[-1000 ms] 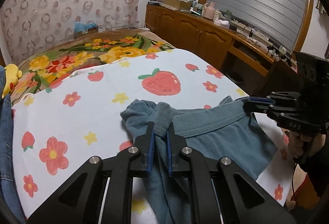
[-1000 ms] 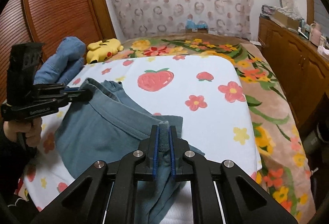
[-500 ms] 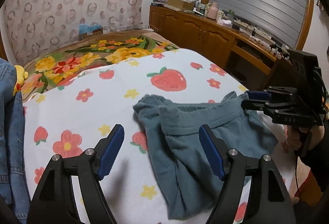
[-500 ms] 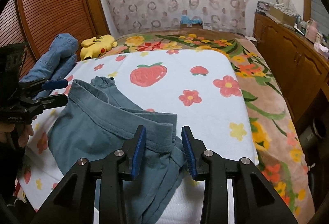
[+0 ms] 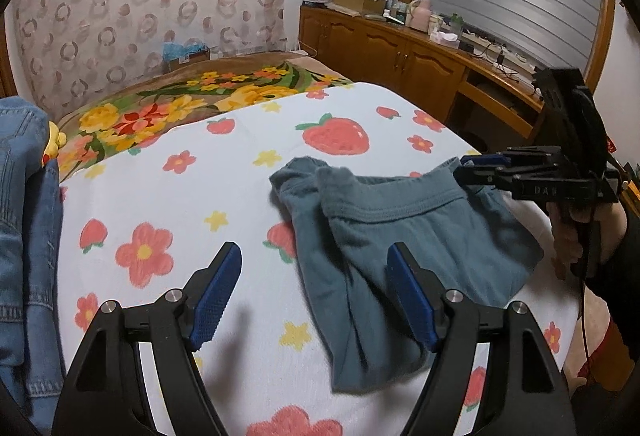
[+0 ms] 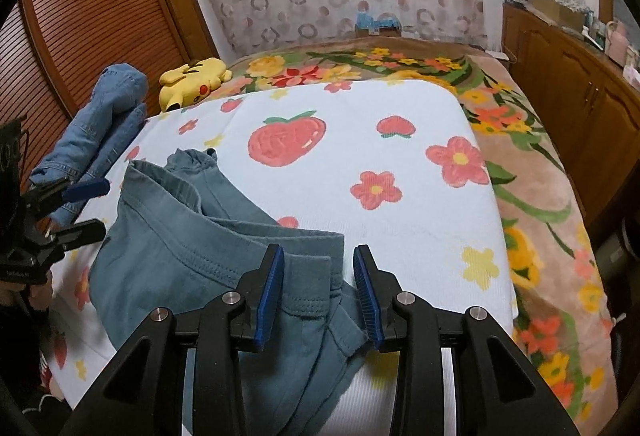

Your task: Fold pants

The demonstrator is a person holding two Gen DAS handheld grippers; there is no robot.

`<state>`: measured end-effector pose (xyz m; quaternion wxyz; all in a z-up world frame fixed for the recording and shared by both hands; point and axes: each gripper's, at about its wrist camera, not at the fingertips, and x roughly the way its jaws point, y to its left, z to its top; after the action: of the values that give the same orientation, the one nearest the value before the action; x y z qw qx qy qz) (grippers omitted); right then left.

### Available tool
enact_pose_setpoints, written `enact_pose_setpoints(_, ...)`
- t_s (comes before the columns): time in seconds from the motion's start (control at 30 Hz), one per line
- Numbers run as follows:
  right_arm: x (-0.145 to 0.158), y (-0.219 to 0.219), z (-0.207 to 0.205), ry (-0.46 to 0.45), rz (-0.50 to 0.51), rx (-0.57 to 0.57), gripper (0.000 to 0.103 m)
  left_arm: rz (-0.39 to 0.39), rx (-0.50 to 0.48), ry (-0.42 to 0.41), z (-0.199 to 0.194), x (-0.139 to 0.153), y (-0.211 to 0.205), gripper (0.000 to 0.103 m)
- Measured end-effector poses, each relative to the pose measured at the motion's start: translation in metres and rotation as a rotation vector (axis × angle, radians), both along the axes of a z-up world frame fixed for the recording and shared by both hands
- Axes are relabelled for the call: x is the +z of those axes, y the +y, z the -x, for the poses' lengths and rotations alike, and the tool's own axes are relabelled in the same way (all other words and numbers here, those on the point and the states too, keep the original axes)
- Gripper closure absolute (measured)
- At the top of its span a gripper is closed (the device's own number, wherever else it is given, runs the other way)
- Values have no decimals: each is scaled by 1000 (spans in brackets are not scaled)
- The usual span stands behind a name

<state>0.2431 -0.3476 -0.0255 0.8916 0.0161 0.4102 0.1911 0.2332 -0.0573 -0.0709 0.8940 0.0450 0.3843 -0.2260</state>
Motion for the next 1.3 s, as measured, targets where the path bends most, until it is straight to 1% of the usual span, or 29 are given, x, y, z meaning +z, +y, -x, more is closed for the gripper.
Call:
enact_pose_setpoints(0.03, 0, 0, 0, 0, -1, 6, 65, -1, -1, 3, 2, -1, 0, 27)
enact_pose_setpoints(0.07, -1, 1, 1, 0, 1, 9, 69, -2, -3, 5, 5, -2, 1, 27)
enact_pose_setpoints(0.1, -1, 2, 2, -3, -1, 13, 80, -4, -3, 7, 7, -3, 1, 27)
enact_pose_setpoints(0.2, 1, 5, 5, -10, 10, 36, 91, -12, -5, 14, 14, -6, 1, 27)
enact_pose_setpoints(0.27, 5, 4, 9, -37, 6, 34, 92, -16, -6, 17, 18, -7, 1, 27)
enact_pose_setpoints(0.33, 11, -2, 13, -81, 18, -19, 92, -15, -10, 14, 24, -8, 0, 28)
enact_pose_setpoints(0.4, 12, -7, 16, -92, 28, -67, 92, -12, -18, 12, 30, -8, -1, 30)
enact_pose_setpoints(0.43, 11, -6, 17, -89, 40, -79, 92, -10, -21, 11, 33, -8, -1, 33)
enact_pose_setpoints(0.47, 9, -6, 19, -80, 45, -79, 92, -8, -23, 12, 35, -8, -2, 37)
enact_pose_setpoints(0.5, 8, -7, 21, -73, 35, -75, 86, -4, -28, 13, 37, -7, -2, 38)
enact_pose_setpoints(0.53, 8, -8, 24, -68, 28, -77, 84, -1, -30, 13, 39, -7, -2, 40)
enact_pose_setpoints(0.57, 8, -9, 28, -67, 24, -79, 81, 5, -34, 11, 41, -6, -2, 46)
enact_pose_setpoints(0.6, 9, -10, 32, -63, 20, -72, 78, 10, -37, 12, 43, -6, -2, 49)
enact_pose_setpoints(0.67, 12, -11, 40, -65, 16, -62, 75, 14, -38, 13, 46, -6, -3, 59)
enact_pose_setpoints(0.7, 15, -11, 46, -69, 16, -63, 70, 19, -43, 14, 47, -5, -4, 62)
enact_pose_setpoints(0.77, 20, -10, 53, -70, 19, -59, 64, 25, -52, 16, 51, -5, -6, 70)
enact_pose_setpoints(0.87, 20, -10, 72, -76, 30, -56, 62, 28, -60, 24, 52, -7, -10, 73)
enact_pose_setpoints(1.07, 6, -7, 101, -30, 25, -29, 62, -5, -27, 53, 46, -19, -13, 73)
enact_pose_setpoints(1.2, -3, -7, 111, -5, 16, -33, 62, -2, -13, 73, 44, -23, -11, 73)
enact_pose_setpoints(1.3, -2, -7, 113, -15, 22, -42, 61, -1, -4, 79, 42, -26, -10, 74)
